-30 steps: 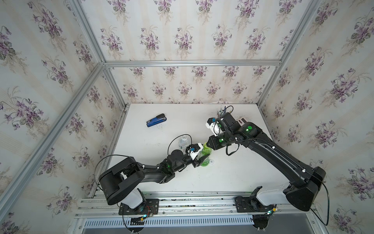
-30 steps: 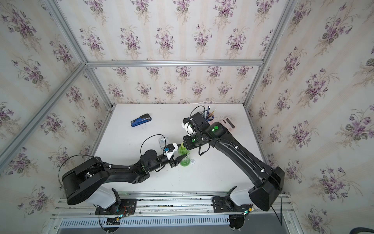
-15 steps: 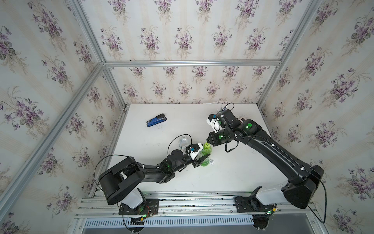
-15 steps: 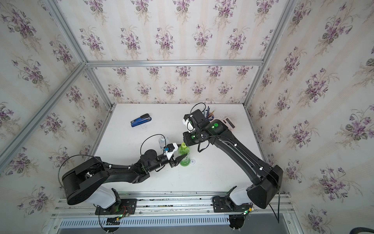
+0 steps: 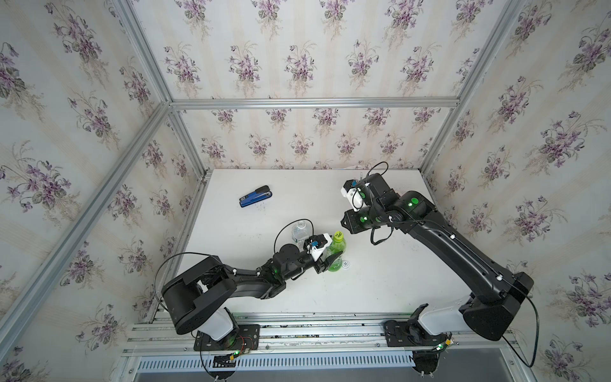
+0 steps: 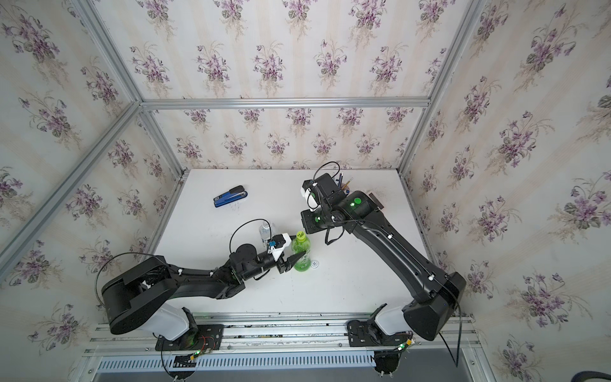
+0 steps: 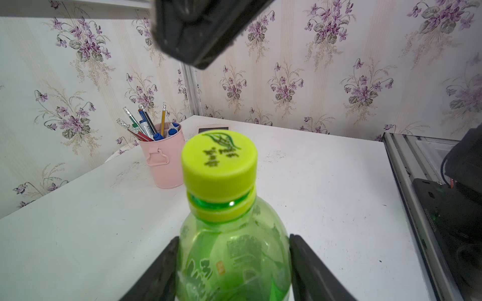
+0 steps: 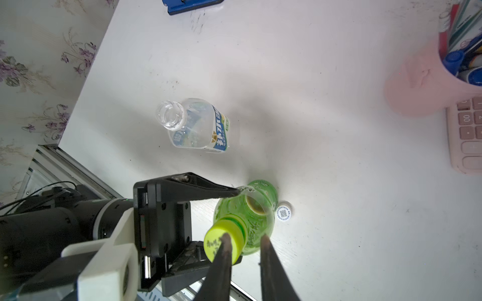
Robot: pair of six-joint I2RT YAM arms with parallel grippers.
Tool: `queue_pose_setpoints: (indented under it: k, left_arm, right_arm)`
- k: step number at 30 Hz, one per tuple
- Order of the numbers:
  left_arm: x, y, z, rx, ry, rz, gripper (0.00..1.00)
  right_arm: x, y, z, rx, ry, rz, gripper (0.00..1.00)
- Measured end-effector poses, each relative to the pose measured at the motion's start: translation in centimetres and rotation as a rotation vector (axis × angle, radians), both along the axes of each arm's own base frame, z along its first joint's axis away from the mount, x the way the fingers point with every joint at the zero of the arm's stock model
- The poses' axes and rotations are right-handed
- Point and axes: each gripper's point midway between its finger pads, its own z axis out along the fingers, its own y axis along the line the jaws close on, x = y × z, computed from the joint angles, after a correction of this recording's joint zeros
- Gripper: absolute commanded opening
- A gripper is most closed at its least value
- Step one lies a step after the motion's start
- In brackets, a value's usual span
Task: Screw on the bottle caps
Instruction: Screw the bottle cap onto the plastic bottle.
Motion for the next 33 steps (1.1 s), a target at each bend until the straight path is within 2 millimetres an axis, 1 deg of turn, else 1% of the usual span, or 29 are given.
queue_pose_setpoints:
  k: [3,9,21,33]
  left_arm:
    - [0.0,0.0,0.0,0.0,0.0,0.0,0.64]
    - [0.0,0.0,0.0,0.0,0.0,0.0,0.64]
    - [-0.1,0.0,0.0,-0.001,-0.002,-0.004,0.64]
    - [-0.2,0.1,0.0,-0.002,-0.004,-0.007,0.64]
  right_arm:
    - [-0.7,0.2,-0.6,-0.003,0.026,0.024,0.22]
    - [-1.3,0.9,-0.8,0.013,0.048,0.061,0.22]
    - [-0.9,1.4,-2.5,-0.015,0.086,0.063,0.2]
    - [-0.3,1.6,-2.7,0.007,0.082,0.041,0.19]
